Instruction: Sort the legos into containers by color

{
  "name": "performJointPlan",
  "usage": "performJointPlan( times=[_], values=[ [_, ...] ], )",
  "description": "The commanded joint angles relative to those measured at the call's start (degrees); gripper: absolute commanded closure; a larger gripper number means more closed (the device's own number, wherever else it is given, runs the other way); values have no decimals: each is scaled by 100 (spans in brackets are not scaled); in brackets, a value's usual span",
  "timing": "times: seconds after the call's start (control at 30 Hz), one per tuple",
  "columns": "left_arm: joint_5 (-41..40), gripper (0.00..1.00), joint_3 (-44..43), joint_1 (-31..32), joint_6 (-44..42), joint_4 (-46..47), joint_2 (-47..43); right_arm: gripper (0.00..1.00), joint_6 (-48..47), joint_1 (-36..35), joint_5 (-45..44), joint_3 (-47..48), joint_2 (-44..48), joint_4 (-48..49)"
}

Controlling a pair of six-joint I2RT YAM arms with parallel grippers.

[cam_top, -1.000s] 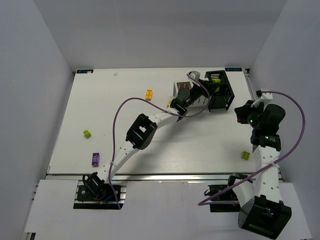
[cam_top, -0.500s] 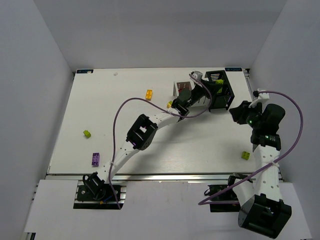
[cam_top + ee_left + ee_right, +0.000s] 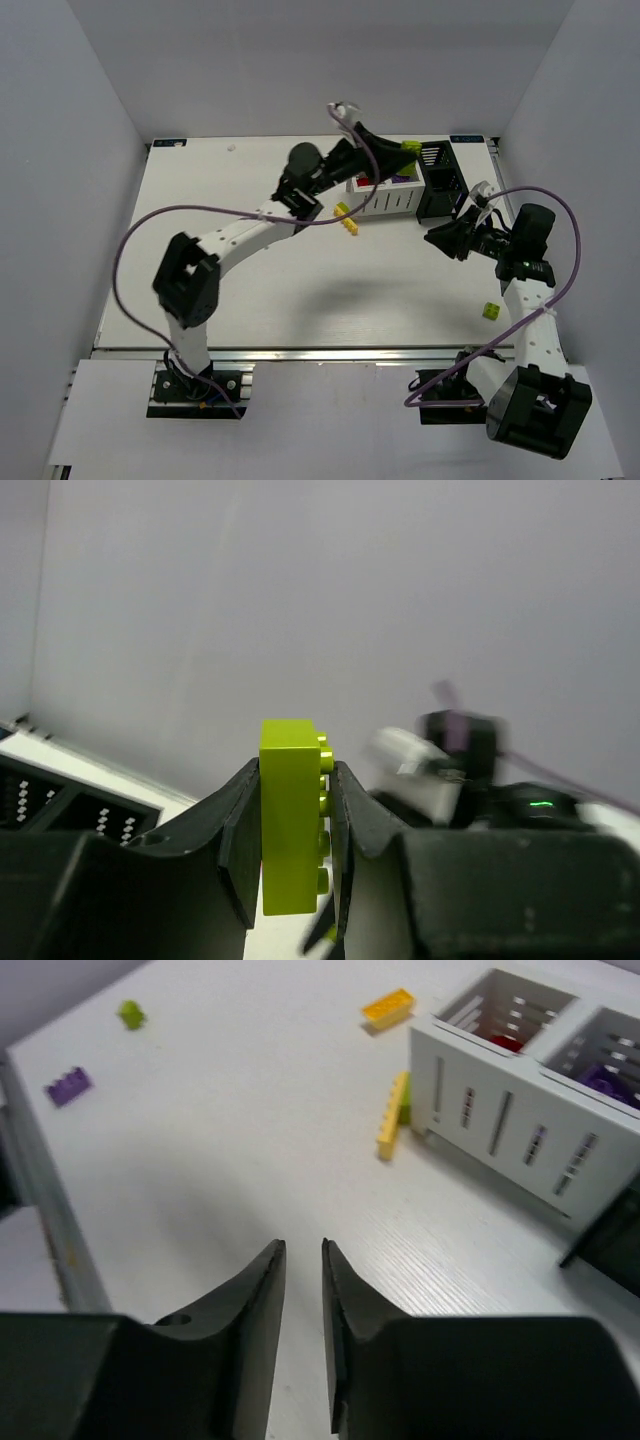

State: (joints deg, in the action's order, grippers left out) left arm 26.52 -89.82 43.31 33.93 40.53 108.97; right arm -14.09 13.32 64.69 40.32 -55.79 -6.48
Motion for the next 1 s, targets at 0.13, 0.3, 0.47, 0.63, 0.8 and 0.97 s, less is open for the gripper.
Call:
performJointPlan(
  times=[0.13,0.3,0.47,0.63,0.8,0.97],
  values=[
    [1179,100,2521,-569,2317,1753,-1132,34,1365,-303,2186,450,-722,1298],
    [1531,100,2829,-569,2865,2363,-930,21,1171,-1147,1856,951,-1048,727],
    [1584,100,2724,-508,2891,2354,-781,18,2524,-1902,1004,899,-1425,1799],
    [1505,99,2724,-455,2917,2345,-728,18,2532,-2123,440,1057,-1724,1342],
    [1566,97,2733,-455,2944,2371,-675,14,3297,-2194,536,1136,-1979,1921],
    [1523,96,2803,-455,2865,2276,-745,22,4061,-2220,633,1295,-2217,2431]
  ],
)
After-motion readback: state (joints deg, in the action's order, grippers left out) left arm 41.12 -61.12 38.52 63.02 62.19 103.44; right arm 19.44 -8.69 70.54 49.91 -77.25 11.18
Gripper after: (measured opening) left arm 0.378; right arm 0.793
